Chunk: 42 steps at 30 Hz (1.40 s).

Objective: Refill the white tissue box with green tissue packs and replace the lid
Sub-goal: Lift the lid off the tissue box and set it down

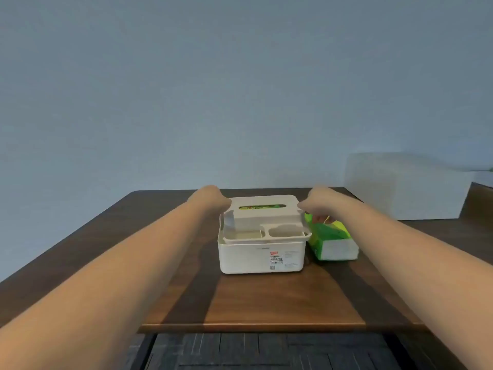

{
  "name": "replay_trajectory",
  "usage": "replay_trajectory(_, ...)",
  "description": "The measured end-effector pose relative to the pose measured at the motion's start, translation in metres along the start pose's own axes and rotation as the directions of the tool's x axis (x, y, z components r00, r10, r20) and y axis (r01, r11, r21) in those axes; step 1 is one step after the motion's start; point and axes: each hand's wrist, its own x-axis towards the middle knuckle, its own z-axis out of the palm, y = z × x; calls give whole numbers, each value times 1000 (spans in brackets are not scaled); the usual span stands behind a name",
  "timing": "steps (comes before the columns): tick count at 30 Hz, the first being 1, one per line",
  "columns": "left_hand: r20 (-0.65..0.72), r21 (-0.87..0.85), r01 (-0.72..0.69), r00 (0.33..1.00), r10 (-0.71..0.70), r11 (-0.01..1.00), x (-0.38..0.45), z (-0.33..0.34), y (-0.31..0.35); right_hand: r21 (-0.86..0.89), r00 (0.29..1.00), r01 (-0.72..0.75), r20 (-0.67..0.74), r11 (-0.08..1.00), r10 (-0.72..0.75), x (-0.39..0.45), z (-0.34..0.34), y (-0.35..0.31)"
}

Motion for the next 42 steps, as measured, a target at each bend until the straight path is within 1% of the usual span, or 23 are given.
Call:
replay_trajectory(2, 35, -28, 23, 999, -22, 999, -3, 4, -4, 24, 1000, -21, 9, 999, 21, -1, 4, 0)
replay_trajectory(4, 82, -79, 45, 996, -38, 996, -6, 9, -6, 7, 999, -33, -4, 999, 33, -3, 10, -3)
replay_trajectory(8, 87, -123, 70, 994, -60, 990, -6, 12, -7, -5, 996, -56, -72, 998, 56, -1, 16, -7)
replay_trajectory(10, 75, -183, 91, 994, -78, 979, -5, 12, -9, 23, 993, -70, -96, 997, 72, -1, 14, -7)
replay_trajectory(14, -12, -371, 91, 995, -103, 924, -2, 1, -12, 147, 987, -46, -148, 988, 68, 0, 7, -17)
replay_trajectory(16, -89, -416, 59, 990, -105, 908, 2, -12, -17, 175, 983, -3, -182, 985, 35, -1, 3, -29)
replay_trajectory(20, -192, -403, 34, 974, -121, 914, 12, -40, -42, 205, 978, 89, -201, 975, -47, 1, 2, -66)
replay_trajectory(23, -223, -380, 74, 960, -169, 922, 15, -54, -75, 200, 973, 154, -203, 968, -113, 6, 12, -101)
replay_trajectory(26, -218, -374, 154, 944, -248, 915, 12, -58, -114, 164, 970, 213, -151, 963, -189, 8, 31, -138)
replay_trajectory(30, -187, -357, 253, 924, -335, 899, 8, -55, -163, -47, 967, 256, 17, 966, -255, 7, 64, -178)
replay_trajectory(34, -152, -319, 332, 907, -393, 888, 6, -46, -195, -184, 953, 294, 134, 938, -272, 8, 93, -200)
replay_trajectory(38, -160, -278, 363, 895, -415, 889, 12, -32, -217, -343, 934, 324, 264, 882, -241, 13, 113, -211)
replay_trajectory(42, -147, -246, 388, 891, -429, 888, 19, -18, -224, -435, 933, 309, 312, 846, -181, 28, 135, -214)
